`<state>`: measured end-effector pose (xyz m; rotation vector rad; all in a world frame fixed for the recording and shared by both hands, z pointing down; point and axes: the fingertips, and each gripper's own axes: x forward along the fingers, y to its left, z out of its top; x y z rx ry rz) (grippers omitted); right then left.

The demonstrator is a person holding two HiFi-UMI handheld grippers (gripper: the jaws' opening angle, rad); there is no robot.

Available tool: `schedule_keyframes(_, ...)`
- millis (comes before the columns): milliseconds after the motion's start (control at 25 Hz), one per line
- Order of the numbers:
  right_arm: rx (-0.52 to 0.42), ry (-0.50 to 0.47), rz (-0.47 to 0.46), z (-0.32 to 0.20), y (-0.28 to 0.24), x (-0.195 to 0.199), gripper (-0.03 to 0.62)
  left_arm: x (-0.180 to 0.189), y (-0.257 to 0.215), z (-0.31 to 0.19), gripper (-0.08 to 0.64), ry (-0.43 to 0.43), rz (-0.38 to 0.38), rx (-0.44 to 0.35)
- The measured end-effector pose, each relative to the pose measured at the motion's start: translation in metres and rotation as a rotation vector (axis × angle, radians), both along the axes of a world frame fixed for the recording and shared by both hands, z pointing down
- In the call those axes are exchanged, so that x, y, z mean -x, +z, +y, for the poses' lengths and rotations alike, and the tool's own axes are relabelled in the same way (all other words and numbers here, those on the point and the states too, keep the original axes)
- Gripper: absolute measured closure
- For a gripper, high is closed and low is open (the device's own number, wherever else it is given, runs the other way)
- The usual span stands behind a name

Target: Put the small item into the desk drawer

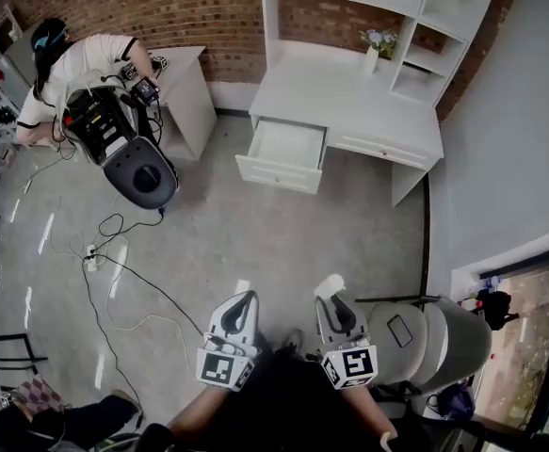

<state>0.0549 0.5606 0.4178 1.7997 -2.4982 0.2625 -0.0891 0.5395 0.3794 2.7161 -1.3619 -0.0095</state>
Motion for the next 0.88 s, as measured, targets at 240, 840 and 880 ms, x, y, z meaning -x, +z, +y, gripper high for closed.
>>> schedule_keyframes(240, 0.003, -0.014, -0.003, -0.021, 0.007, -0.016, 0.471, -0.007, 0.011, -0.011, 0.535, -0.021, -0.03, 0.022)
schedule_keyframes(840, 0.011, 0.016, 0.029, -0.167, 0.0, -0.002, 0.471, -0.003, 0.025, -0.171, 0.535, 0.039, 0.014, 0.051)
schedule_keyframes(880, 0.013, 0.02, 0.033, -0.179, -0.003, 0.001, 0.471, 0.001, 0.024, -0.184, 0.535, 0.042, 0.016, 0.054)
